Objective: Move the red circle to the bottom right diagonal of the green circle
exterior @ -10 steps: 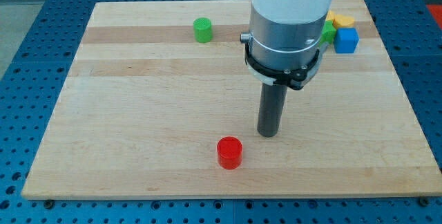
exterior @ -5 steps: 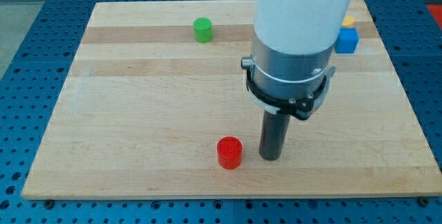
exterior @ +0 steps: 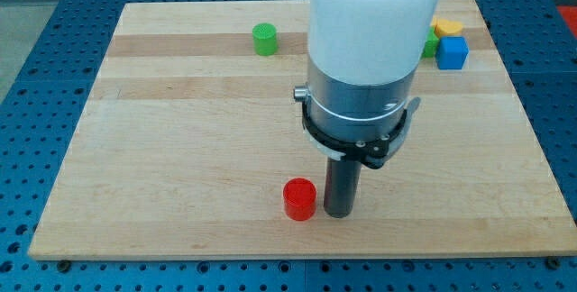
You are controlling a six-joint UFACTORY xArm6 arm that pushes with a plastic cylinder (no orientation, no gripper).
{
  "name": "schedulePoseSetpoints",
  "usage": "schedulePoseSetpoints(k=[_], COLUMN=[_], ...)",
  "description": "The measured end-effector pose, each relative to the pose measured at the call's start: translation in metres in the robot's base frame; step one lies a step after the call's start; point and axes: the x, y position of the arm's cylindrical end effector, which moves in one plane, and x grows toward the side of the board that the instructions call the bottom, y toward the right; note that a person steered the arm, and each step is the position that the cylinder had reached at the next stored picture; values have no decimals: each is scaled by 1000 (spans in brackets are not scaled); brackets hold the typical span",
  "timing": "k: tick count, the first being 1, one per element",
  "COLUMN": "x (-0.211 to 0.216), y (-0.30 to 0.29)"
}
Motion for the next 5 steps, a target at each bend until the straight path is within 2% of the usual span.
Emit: schedulePoseSetpoints(k=[5], x=[2], y=[-11])
